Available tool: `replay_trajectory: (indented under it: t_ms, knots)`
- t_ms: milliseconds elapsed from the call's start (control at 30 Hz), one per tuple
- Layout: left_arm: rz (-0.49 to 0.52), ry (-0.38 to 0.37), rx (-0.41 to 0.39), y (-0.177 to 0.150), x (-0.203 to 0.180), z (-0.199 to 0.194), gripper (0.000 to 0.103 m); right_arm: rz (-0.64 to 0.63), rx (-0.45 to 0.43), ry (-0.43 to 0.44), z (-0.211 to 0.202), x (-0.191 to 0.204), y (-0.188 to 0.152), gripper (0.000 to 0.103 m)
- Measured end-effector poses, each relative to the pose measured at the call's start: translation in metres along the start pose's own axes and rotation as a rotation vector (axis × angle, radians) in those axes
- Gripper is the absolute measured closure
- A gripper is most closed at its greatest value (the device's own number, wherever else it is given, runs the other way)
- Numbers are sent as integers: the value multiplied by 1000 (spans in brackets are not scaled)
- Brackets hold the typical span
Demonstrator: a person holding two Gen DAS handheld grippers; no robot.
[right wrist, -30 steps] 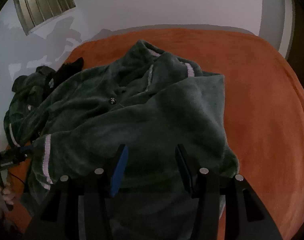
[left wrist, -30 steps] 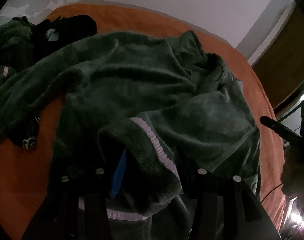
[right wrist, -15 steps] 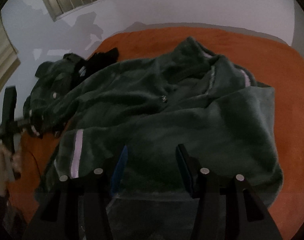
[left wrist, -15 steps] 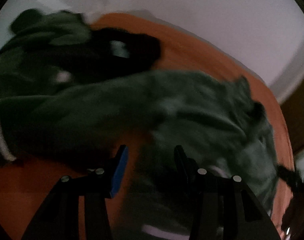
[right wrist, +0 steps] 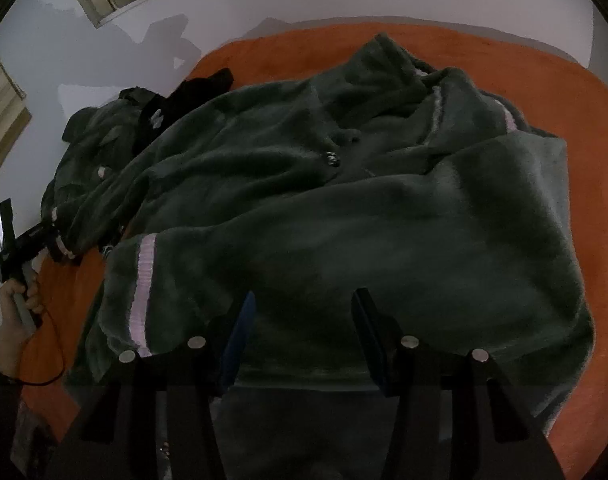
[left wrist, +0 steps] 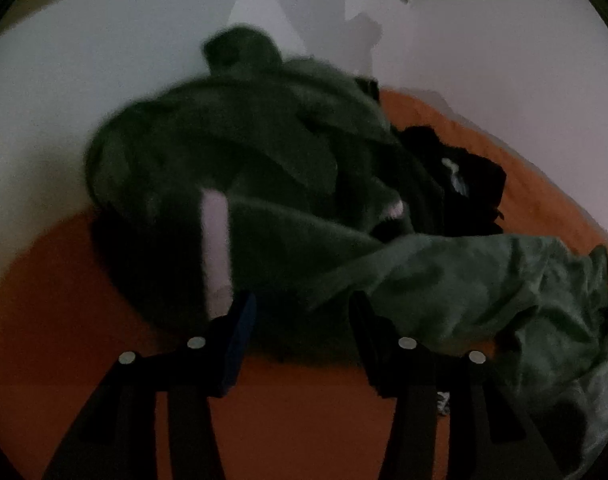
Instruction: Fold clothes
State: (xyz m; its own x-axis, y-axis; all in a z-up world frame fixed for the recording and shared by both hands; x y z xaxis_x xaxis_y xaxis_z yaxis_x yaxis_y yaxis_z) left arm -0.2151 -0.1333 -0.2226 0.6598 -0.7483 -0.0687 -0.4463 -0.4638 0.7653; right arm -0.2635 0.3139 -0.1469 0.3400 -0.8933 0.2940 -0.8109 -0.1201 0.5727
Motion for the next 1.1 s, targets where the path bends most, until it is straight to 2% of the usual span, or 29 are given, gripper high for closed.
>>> replay_trajectory:
  t_ms: [167,333,500,567,600,667,733,800,967,1100]
  knots:
    - [5,58,-16,3,16,-3,36,-19,15,-5,9,6,-1,54]
    - [-59,64,30,-3,41,7,36,39,3,-67,20,-11,3,47]
    - [-108,38,74,-11,50,22,36,47,59,-110,45,-20,-3,47]
    - [-91,40,70,-13,47,25,48,32,73,-122,53,-19,-5,46]
    - [-76,41,74,-15,45,26,68,29,74,-125,55,-19,-4,46]
    - [-55,41,83,-17,38,26,90,44,46,-114,52,-20,-1,46]
    - [-40,40,89,-18,30,23,91,55,-12,-104,42,-21,4,46]
    - [-19,41,62,-16,21,12,92,50,-60,-112,31,-22,10,46]
    - [-42,1,22,-9,5,-17,92,69,-85,-129,19,-28,15,46]
    - [-15,-23,-8,-5,-19,-43,92,91,-179,-166,3,-30,19,46]
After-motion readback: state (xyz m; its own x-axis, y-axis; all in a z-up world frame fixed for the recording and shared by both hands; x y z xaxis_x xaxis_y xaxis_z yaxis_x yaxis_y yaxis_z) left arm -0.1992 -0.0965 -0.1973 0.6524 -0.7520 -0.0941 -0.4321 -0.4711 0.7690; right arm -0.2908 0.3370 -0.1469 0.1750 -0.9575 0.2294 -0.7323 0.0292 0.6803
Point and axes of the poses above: each gripper's, at about its wrist camera, not at the fingertips, and z roughly the way its jaws point, x to its left, y to its top, the point moved 4 cm from there along z, roughly the way its jaws point, and after that the axes turned 4 degrees about -x, right-handed, at the moved point
